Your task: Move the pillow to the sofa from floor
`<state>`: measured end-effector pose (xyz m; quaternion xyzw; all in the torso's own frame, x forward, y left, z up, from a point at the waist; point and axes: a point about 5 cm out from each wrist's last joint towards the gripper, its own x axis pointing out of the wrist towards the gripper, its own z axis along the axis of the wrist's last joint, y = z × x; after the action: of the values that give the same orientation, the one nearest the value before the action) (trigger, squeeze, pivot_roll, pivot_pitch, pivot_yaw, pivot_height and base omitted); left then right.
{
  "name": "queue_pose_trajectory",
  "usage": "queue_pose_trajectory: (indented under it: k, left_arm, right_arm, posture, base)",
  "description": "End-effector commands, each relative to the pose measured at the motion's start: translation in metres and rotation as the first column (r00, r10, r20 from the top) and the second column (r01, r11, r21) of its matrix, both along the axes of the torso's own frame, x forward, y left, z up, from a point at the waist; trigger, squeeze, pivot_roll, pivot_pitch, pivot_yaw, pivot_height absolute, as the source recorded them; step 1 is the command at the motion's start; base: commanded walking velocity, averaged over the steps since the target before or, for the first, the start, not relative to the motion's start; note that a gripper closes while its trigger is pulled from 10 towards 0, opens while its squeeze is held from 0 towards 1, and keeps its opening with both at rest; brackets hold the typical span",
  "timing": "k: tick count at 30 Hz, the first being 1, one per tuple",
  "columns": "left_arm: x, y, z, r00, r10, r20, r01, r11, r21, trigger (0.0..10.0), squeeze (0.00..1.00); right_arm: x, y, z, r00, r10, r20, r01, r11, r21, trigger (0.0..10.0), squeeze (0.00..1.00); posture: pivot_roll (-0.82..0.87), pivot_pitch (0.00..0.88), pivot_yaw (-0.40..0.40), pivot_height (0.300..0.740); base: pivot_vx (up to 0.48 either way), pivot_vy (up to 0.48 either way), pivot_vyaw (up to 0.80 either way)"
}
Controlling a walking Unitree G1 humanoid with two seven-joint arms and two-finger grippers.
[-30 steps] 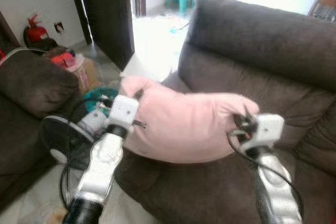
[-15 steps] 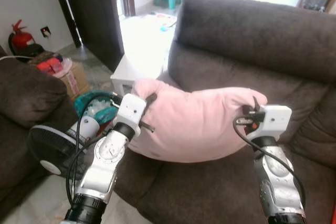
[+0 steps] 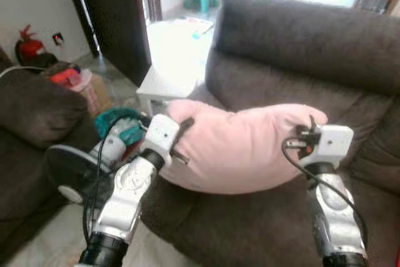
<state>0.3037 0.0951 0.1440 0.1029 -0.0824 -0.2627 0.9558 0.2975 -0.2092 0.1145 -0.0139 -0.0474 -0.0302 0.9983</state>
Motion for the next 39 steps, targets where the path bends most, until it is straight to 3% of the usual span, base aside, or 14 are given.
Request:
queue_pose_trajectory:
  k: [1, 7, 12, 14, 16, 19, 27, 35, 39]
  left_arm:
    - [-0.006, -0.011, -0.001, 0.996, -0.091, -0.027, 0.091, 0.996, 0.011, 10.0, 0.00]
    - [-0.009, -0.009, -0.008, 0.990, -0.114, -0.081, 0.115, 0.993, 0.009, 10.0, 0.00]
    - [-0.009, -0.009, -0.007, 0.988, -0.118, -0.096, 0.117, 0.993, -0.019, 10.0, 0.00]
    - [-0.008, -0.010, -0.005, 0.987, -0.124, -0.100, 0.121, 0.992, -0.042, 10.0, 0.00]
    - [-0.009, -0.017, 0.009, 0.981, -0.172, -0.085, 0.162, 0.980, -0.116, 10.0, 0.00]
    - [-0.009, -0.023, 0.019, 0.975, -0.210, -0.068, 0.199, 0.970, -0.138, 10.0, 0.00]
    - [-0.013, -0.023, 0.018, 0.966, -0.242, -0.089, 0.230, 0.965, -0.122, 10.0, 0.00]
    - [-0.020, -0.013, -0.006, 0.944, -0.259, -0.205, 0.257, 0.966, -0.040, 10.0, 0.00]
    - [-0.021, -0.009, -0.011, 0.942, -0.244, -0.230, 0.240, 0.970, -0.043, 10.0, 0.00]
  right_arm:
    - [0.011, 0.010, 0.013, 0.997, 0.065, 0.029, -0.063, 0.997, -0.046, 10.0, 0.00]
    - [0.017, 0.007, 0.009, 0.998, 0.058, -0.034, -0.061, 0.995, -0.082, 10.0, 0.00]
    - [0.020, 0.007, 0.011, 0.998, 0.064, -0.023, -0.066, 0.994, -0.083, 10.0, 0.00]
    - [0.022, 0.007, 0.013, 0.997, 0.069, -0.019, -0.070, 0.994, -0.088, 10.0, 0.00]
    - [0.025, 0.002, 0.017, 0.999, 0.042, -0.013, -0.043, 0.994, -0.103, 10.0, 0.00]
    - [0.027, -0.002, 0.020, 1.000, 0.013, 0.000, -0.013, 0.995, -0.099, 10.0, 0.00]
    - [0.028, -0.010, 0.023, 0.999, -0.049, 0.023, 0.051, 0.994, -0.094, 10.0, 0.00]
    - [0.028, 0.002, 0.004, 0.997, 0.022, -0.073, -0.032, 0.990, -0.135, 10.0, 0.00]
    - [0.028, 0.002, 0.001, 0.996, 0.027, -0.089, -0.040, 0.990, -0.137, 10.0, 0.00]
  posture:
    - [0.09, 0.000, -0.036, 0.740]
    - [0.09, 0.000, -0.039, 0.740]
    - [0.10, 0.000, -0.040, 0.740]
    - [0.09, 0.000, -0.041, 0.740]
    - [0.10, 0.000, -0.043, 0.740]
    - [0.10, 0.000, -0.043, 0.740]
    - [0.09, 0.000, -0.042, 0.740]
    - [0.10, 0.000, -0.042, 0.740]
    - [0.10, 0.000, -0.043, 0.740]
  base:
    - [0.000, 0.000, 0.00]
    - [0.000, 0.000, 0.00]
    - [0.000, 0.000, 0.00]
    - [0.000, 0.000, 0.00]
    - [0.000, 0.000, 0.00]
    - [0.000, 0.000, 0.00]
    - [0.000, 0.000, 0.00]
    - [0.000, 0.000, 0.00]
    - [0.000, 0.000, 0.00]
